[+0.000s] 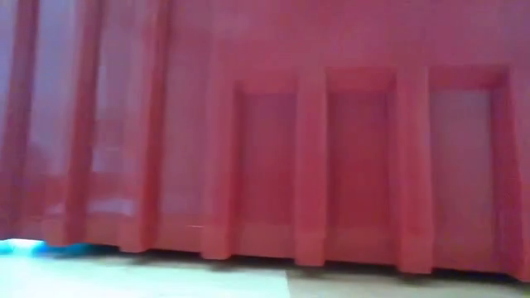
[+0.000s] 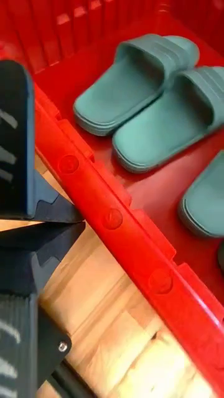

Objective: Pick and place slides into bin
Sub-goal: Adjust the red container on the table

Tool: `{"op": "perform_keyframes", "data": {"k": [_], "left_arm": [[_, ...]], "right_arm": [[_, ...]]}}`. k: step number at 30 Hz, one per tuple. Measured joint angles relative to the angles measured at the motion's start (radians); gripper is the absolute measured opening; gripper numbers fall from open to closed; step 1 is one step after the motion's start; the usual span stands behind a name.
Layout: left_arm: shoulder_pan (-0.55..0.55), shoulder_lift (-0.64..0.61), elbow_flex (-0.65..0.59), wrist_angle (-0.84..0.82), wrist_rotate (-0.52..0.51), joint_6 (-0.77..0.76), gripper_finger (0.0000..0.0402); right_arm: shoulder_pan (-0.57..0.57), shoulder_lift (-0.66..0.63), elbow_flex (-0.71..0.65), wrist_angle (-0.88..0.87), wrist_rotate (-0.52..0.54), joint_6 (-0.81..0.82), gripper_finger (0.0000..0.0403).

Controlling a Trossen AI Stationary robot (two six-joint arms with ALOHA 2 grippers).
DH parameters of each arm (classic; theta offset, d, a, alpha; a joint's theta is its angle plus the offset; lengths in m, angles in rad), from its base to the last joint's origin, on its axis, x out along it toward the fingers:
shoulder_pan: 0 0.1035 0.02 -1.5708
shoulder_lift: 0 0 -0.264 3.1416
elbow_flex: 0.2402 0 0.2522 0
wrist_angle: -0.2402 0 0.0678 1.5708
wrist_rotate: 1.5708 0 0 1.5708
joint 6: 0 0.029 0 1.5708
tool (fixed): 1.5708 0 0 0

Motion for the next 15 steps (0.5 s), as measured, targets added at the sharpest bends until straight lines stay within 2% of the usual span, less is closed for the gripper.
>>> {"op": "perform_keyframes", "data": {"k": [5,15], "left_arm": [[-0.009,0.006,0.0,0.058,0.002,-0.048,0.0138],[-0.011,0.046,0.001,0.135,-0.022,-0.108,0.0138]], "right_arm": [[0.0,-0.011,0.0,-0.059,0.076,0.092,0.0],[-0.002,-0.041,0.0,-0.126,0.293,0.208,0.0]]}}
